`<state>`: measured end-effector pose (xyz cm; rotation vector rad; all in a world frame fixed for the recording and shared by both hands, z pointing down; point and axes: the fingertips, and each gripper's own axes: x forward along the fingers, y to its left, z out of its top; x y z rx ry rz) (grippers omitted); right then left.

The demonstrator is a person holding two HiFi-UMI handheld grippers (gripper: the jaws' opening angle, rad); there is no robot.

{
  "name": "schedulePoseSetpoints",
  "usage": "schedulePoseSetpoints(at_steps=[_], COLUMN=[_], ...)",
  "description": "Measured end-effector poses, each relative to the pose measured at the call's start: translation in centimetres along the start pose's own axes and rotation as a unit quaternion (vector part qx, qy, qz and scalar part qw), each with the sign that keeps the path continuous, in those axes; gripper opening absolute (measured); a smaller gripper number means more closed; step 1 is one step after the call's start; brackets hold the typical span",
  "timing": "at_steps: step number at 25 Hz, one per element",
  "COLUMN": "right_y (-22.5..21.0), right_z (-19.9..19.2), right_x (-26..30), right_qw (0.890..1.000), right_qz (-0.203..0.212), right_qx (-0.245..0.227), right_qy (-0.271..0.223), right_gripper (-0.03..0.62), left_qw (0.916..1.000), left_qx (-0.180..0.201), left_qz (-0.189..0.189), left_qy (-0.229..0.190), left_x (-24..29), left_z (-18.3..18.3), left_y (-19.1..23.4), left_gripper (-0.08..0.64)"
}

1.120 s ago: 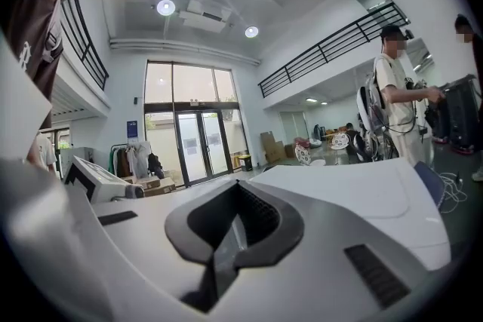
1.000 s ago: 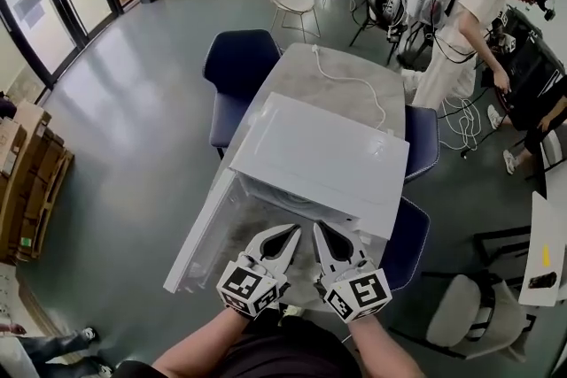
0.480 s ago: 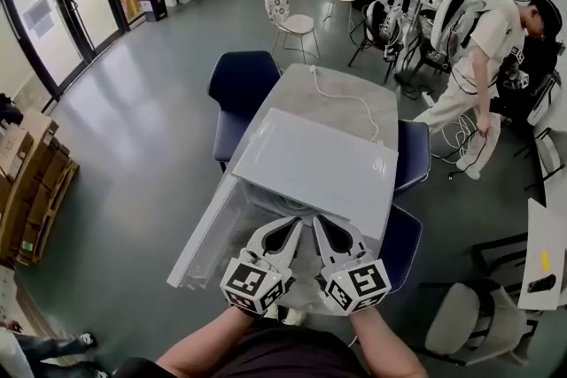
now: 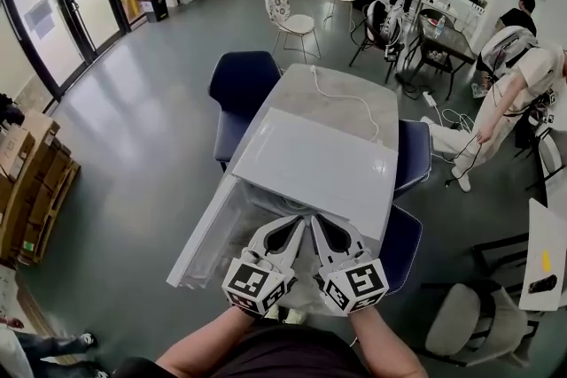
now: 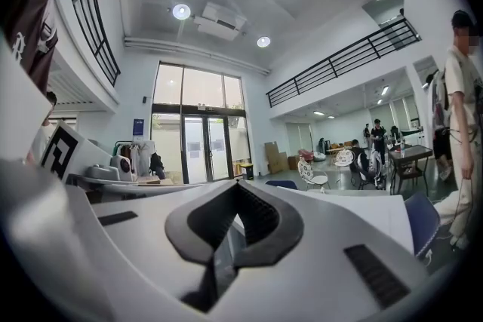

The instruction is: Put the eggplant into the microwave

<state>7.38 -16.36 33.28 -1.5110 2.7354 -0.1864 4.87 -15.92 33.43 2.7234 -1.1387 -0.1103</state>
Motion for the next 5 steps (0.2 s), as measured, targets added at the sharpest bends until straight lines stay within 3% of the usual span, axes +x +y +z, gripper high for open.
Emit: schedulePoseSetpoints(at_steps=[5], right_y=[0.07], right_z=[0.07], right_x=[0.38], right_qw=[1.000], right_qz=[-0.003], right_qx=[0.000], right_qy=[-0.001], right_gripper=[0.000], left_qw=[1.0000], left_qx=[-0.001], left_qz=[-0.002], left_qy=[0.000], left_x=[-0.07], left_z=[0.09], left_y=[0.39], left_gripper=[0.006])
